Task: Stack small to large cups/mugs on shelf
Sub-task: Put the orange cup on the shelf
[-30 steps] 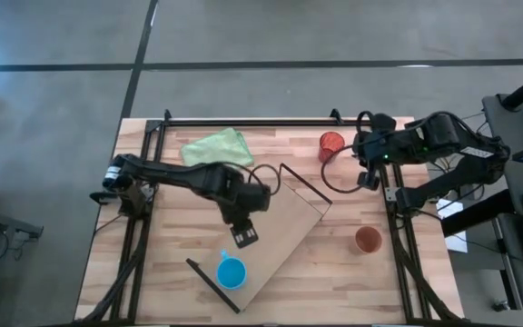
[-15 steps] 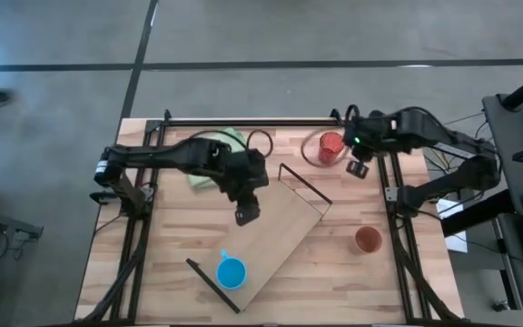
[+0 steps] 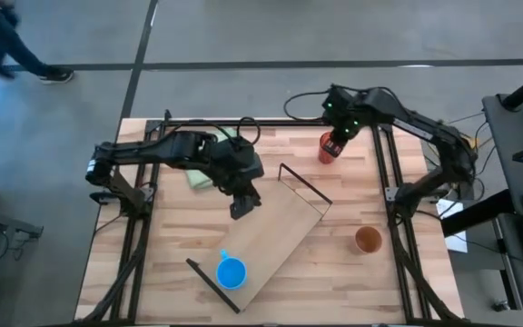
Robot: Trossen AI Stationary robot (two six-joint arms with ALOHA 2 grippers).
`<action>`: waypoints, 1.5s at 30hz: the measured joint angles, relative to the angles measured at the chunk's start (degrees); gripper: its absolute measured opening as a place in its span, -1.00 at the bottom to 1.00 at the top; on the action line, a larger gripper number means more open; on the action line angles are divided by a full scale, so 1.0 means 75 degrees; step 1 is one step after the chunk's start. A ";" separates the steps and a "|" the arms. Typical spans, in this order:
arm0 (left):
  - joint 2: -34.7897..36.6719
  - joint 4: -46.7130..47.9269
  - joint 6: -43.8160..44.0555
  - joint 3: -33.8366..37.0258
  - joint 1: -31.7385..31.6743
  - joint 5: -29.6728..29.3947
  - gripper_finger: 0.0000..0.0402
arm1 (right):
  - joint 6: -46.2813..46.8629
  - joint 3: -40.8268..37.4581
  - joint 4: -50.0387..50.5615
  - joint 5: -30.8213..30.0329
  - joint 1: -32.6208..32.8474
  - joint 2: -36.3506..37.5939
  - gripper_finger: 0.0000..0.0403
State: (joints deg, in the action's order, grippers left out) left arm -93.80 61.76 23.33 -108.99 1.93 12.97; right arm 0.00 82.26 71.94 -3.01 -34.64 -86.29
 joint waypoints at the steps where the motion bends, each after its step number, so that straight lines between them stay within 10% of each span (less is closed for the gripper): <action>1: 0.0005 -0.0006 -0.0003 -0.0009 0.0000 0.0000 -0.62 | 0.0009 0.0000 0.0008 0.0001 -0.0046 -0.0141 -0.73; 45: -0.0032 0.0015 -0.0005 -0.0015 0.0000 0.0001 -0.61 | 0.0074 0.0000 -0.0119 0.0605 -0.0051 -0.1585 -0.73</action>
State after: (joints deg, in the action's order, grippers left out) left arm -94.04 61.87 23.29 -109.10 1.93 12.98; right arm 0.55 82.26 71.05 1.54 -35.02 -98.18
